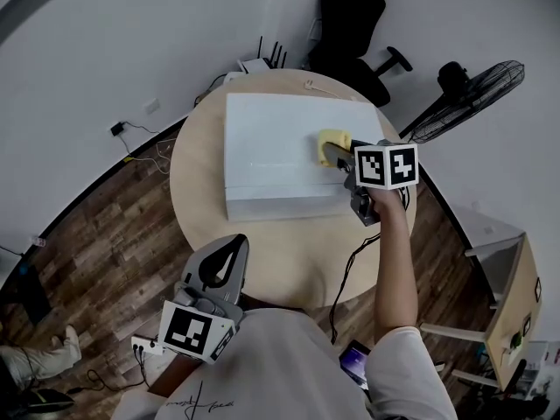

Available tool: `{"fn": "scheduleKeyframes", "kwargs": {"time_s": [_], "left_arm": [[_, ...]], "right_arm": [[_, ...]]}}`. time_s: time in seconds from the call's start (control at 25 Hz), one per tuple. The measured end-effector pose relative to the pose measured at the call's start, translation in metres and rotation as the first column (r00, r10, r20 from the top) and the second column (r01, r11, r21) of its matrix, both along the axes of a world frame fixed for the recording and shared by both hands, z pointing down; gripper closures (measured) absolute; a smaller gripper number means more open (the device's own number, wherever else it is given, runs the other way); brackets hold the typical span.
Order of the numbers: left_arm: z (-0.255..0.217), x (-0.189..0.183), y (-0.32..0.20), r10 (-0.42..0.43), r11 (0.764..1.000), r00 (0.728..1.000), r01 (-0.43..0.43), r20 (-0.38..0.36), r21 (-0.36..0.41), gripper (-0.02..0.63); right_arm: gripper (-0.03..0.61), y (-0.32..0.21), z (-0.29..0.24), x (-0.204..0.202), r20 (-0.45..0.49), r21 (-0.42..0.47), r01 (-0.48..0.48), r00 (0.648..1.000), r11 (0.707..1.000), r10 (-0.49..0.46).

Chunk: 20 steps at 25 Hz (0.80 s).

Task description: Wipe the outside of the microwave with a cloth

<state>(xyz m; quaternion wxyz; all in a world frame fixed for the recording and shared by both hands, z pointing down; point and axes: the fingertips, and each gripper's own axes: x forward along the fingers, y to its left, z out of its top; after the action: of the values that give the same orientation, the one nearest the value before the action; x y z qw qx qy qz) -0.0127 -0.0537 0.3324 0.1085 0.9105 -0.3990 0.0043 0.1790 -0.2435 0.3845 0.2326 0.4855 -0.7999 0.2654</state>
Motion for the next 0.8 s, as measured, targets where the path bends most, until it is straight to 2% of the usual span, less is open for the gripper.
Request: {"fn": "scheduleKeyframes", "kwargs": {"time_s": [0.32,0.56,0.8], "left_arm": [[0.004,0.032,-0.006,0.042,0.999,0.999,-0.041,0.009,-0.015,0.624],[0.007,0.049,-0.008,0.070,0.997,0.997,-0.070,0.020,-0.025,0.624],[0.011,0.057,-0.009,0.078,0.996,0.997,-0.077,0.027,-0.033,0.624]], "right_arm": [[0.443,0.019,0.022,0.094,-0.059,-0.046,-0.124,0.991,0.991,0.121],[0.442,0.031,0.035,0.157,-0.112,-0.069,-0.219,0.971,0.973,0.211],[0.442,0.039,0.047,0.203,-0.246,-0.081,-0.271,0.938,0.959,0.244]]}}
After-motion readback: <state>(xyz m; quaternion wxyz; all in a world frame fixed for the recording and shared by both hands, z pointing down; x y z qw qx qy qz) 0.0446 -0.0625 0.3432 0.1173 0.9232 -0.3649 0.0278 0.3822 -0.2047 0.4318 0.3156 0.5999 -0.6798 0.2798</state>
